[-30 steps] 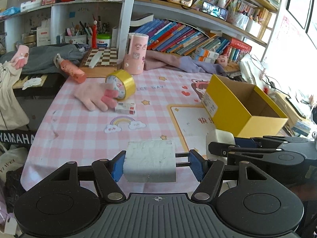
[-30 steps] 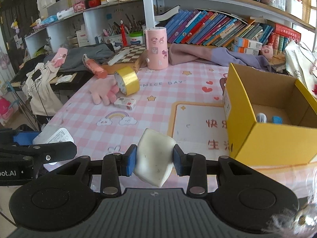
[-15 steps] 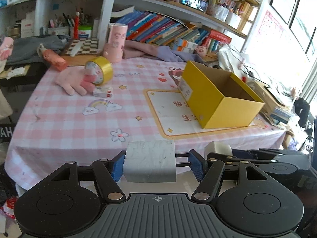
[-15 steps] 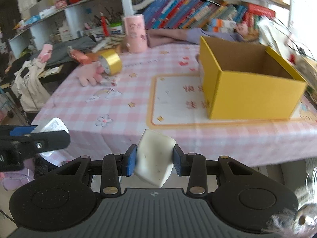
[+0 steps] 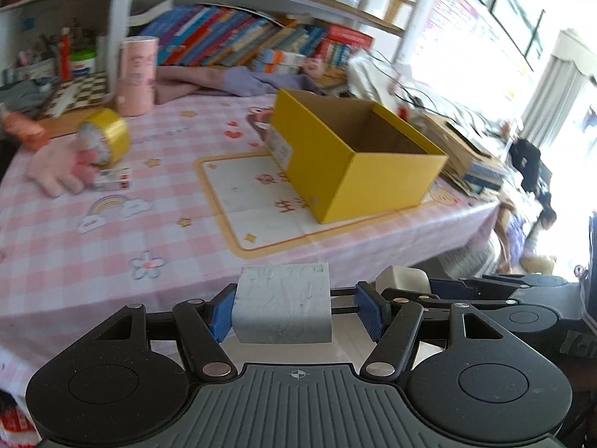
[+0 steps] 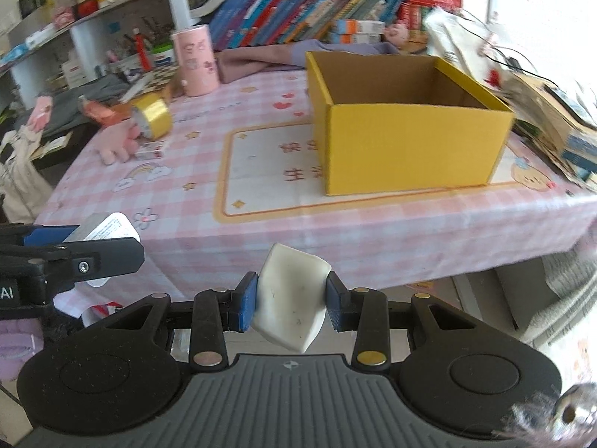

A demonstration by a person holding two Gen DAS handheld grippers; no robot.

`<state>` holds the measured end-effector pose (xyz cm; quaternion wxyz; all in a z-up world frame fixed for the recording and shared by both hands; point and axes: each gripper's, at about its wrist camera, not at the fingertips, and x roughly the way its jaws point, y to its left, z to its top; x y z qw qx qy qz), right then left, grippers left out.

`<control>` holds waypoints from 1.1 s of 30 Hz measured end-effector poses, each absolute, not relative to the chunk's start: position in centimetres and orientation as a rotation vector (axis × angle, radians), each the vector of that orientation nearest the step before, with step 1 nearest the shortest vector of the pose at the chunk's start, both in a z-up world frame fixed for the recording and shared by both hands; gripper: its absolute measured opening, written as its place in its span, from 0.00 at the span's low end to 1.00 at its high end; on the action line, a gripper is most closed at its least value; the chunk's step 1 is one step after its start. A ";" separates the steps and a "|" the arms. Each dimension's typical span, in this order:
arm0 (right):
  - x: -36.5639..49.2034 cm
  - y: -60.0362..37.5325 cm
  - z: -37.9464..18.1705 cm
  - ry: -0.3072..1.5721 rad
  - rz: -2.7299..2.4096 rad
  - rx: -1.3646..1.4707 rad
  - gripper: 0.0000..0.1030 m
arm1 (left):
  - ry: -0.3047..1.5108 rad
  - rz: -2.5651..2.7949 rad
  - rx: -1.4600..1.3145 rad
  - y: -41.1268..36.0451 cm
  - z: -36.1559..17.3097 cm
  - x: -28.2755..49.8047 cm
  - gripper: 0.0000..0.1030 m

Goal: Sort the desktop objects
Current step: 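Carry the sponge and charger with both grippers over the yellow box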

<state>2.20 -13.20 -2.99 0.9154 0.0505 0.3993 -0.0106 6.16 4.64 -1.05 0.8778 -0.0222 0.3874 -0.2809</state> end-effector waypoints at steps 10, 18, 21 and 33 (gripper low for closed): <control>2.0 -16.8 -3.1 0.823 -0.116 0.155 0.34 | 0.815 -0.670 0.036 0.2 -1.2 7.4 0.65; 3.5 -19.4 -3.1 0.822 -0.127 0.188 0.34 | 0.811 -0.683 0.084 -2.5 -0.9 8.6 0.65; 4.2 -20.2 -3.1 0.825 -0.120 0.190 0.34 | 0.814 -0.691 0.096 -3.5 -0.8 9.1 0.65; 6.7 -25.0 -2.9 0.815 -0.144 0.216 0.34 | 0.799 -0.756 0.123 -8.9 -0.1 11.7 0.65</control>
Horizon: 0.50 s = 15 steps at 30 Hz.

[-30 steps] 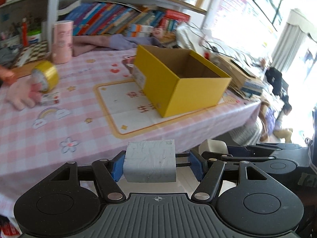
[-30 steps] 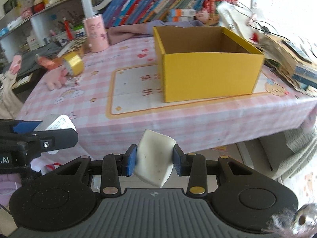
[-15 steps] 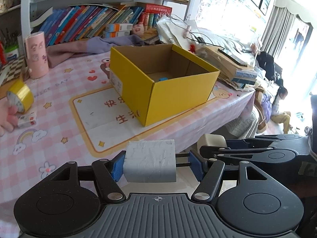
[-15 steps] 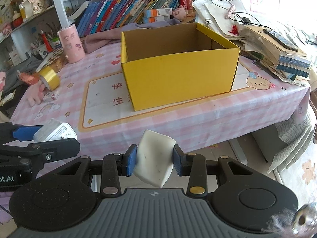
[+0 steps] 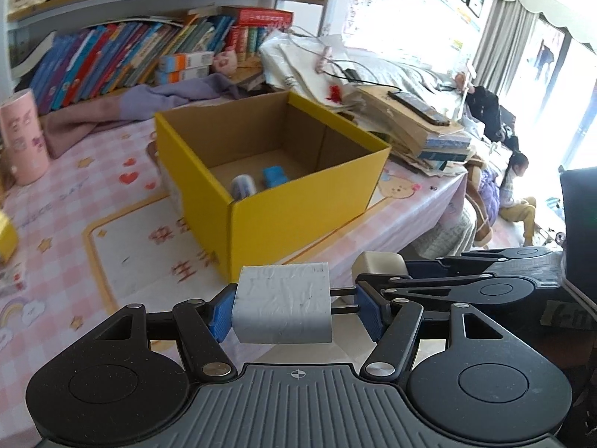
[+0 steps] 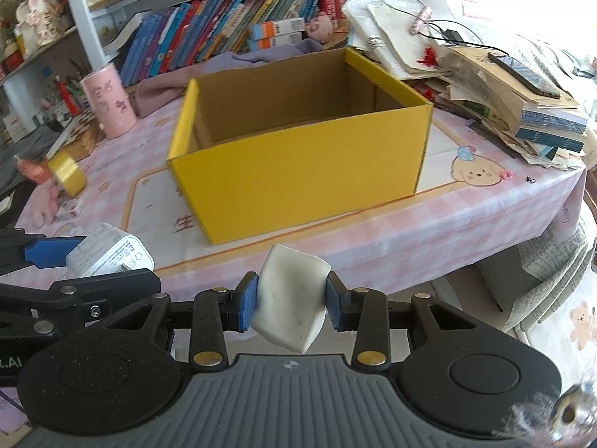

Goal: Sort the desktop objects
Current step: 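Carry the sponge and charger with both grippers over the yellow box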

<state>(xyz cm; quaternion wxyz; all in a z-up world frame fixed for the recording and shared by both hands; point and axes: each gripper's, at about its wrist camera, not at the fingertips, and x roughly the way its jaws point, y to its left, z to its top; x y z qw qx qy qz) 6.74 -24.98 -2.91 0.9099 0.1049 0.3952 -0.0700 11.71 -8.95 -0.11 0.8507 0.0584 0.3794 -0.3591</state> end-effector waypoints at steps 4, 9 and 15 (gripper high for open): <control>7.7 -27.2 -2.7 0.805 -0.166 0.221 0.34 | 0.782 -0.773 0.117 -11.1 0.2 12.6 0.65; 8.6 -29.8 -1.6 0.753 -0.185 0.182 0.34 | 0.725 -0.766 0.095 -13.3 1.3 13.4 0.65; 10.3 -32.3 0.3 0.674 -0.153 0.118 0.34 | 0.642 -0.700 0.059 -15.4 3.0 15.1 0.65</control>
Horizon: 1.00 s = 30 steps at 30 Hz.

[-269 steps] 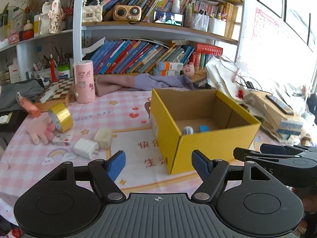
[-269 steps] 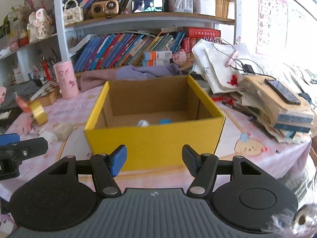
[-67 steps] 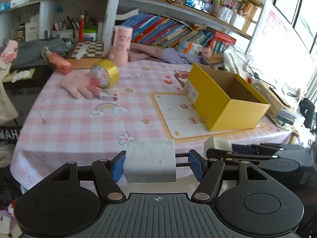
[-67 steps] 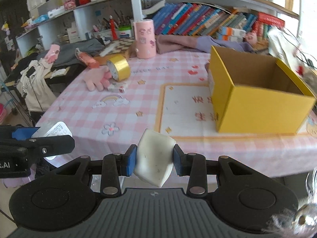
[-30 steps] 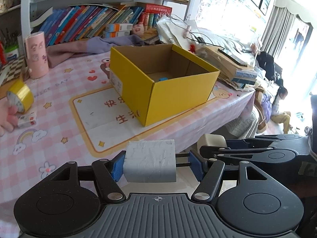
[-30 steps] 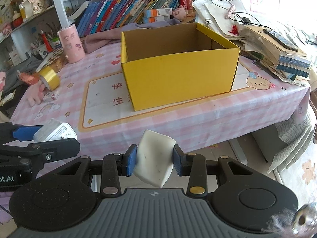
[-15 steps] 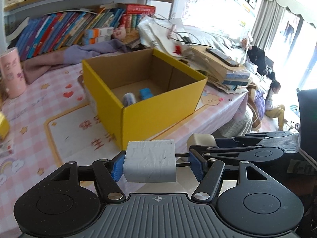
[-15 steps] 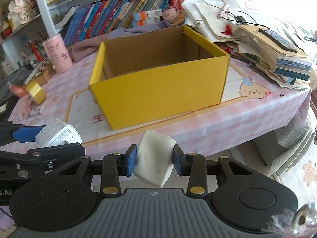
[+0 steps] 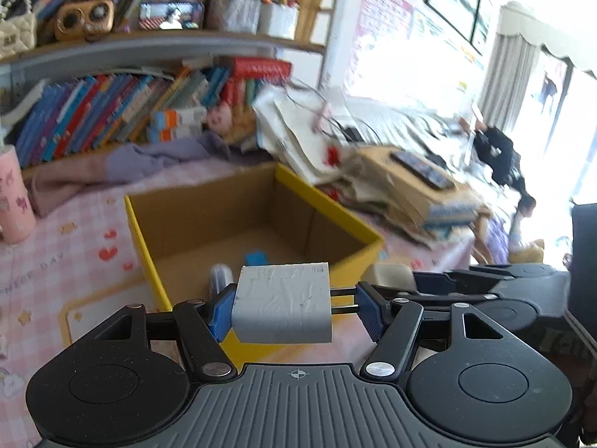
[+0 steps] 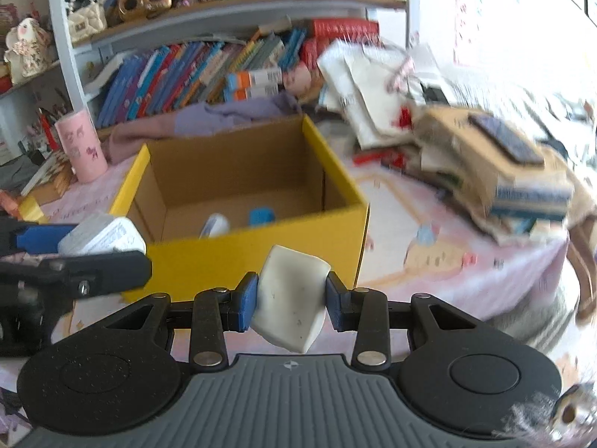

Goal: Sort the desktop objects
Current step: 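Carry the sponge and charger with both grippers over the yellow box, then open both grippers to drop the sponge and charger into the box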

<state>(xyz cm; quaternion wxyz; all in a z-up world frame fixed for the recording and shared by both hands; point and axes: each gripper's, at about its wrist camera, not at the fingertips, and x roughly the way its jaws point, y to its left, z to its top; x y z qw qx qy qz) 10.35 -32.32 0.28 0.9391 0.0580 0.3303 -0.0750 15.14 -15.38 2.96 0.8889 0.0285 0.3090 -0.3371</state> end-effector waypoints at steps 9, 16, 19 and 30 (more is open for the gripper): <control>14.3 -35.0 1.9 0.591 -0.067 0.067 0.34 | 0.593 -0.596 0.072 -17.0 3.9 17.5 0.65; 17.0 -35.6 1.7 0.579 0.003 0.027 0.34 | 0.595 -0.542 0.073 -18.3 3.3 18.9 0.65; 18.1 -35.7 1.4 0.583 0.025 0.013 0.34 | 0.604 -0.519 0.074 -18.6 2.9 19.7 0.65; 23.0 -36.0 -1.5 0.690 0.110 -0.055 0.34 | 0.691 -0.458 0.145 -19.9 -0.1 22.9 0.65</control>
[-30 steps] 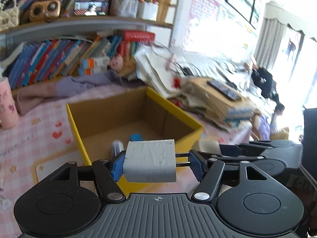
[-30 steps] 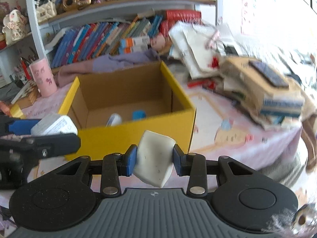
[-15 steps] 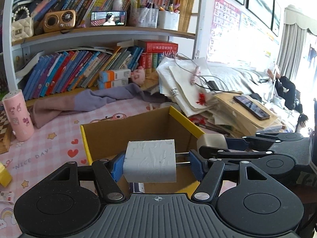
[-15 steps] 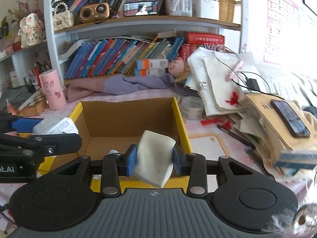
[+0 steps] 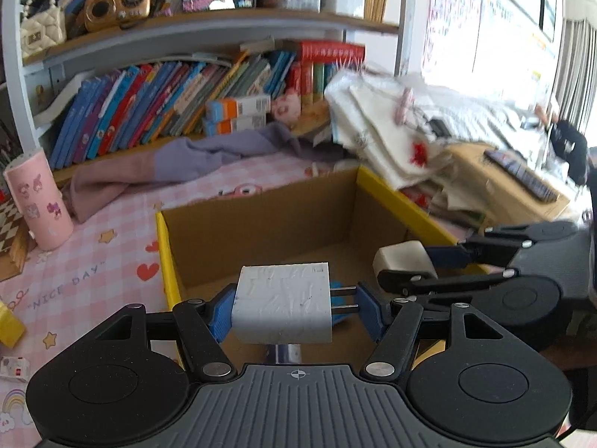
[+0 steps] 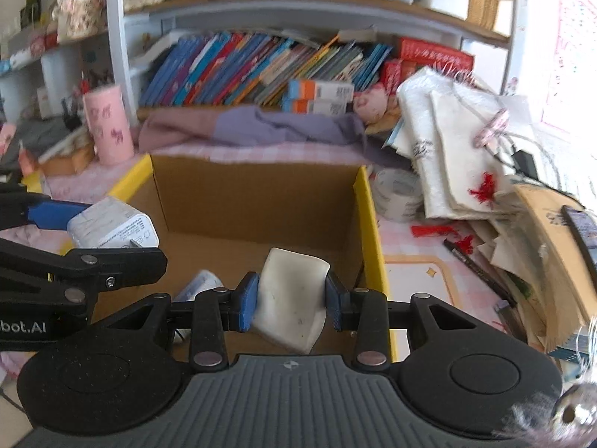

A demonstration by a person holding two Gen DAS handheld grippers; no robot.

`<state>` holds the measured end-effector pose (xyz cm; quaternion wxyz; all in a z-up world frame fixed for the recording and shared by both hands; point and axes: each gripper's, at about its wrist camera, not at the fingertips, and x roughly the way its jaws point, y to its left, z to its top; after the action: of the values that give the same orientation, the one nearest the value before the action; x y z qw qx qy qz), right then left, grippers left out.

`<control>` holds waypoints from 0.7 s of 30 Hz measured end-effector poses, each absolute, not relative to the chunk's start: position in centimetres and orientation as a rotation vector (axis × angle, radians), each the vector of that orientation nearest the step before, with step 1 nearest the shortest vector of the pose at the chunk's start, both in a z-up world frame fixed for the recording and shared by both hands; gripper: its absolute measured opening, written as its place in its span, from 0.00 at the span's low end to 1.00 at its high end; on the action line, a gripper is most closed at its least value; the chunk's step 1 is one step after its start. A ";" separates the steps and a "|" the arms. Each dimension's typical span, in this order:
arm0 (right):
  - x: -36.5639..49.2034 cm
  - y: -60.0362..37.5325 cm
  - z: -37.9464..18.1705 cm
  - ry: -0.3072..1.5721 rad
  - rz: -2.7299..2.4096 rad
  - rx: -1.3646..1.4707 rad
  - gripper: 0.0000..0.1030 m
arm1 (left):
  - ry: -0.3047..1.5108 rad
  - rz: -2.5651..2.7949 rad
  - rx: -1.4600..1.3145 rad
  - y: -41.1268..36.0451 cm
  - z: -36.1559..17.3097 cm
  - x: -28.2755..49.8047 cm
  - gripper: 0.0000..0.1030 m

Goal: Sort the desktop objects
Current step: 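Open both grippers to drop the sponge and charger into the box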

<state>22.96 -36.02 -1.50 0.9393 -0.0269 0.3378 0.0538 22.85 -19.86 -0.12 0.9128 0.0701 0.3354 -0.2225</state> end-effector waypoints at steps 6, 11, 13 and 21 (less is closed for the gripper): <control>24.9 -35.7 -3.0 0.753 0.162 -0.132 0.34 | 0.757 -0.445 0.182 -20.2 -1.9 24.0 0.65; 26.0 -35.6 -3.3 0.767 0.202 -0.205 0.34 | 0.788 -0.440 0.201 -20.8 -2.9 24.6 0.65; 26.3 -35.3 -3.5 0.769 0.210 -0.243 0.34 | 0.799 -0.436 0.205 -20.9 -3.2 24.8 0.65; 27.7 -34.7 -4.0 0.791 0.262 -0.353 0.34 | 0.807 -0.426 0.243 -21.3 -3.5 25.6 0.65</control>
<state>27.66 -34.69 -3.95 0.8994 -0.1703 0.3823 0.1265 25.65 -21.33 -3.52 0.8905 0.1171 0.3888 -0.2052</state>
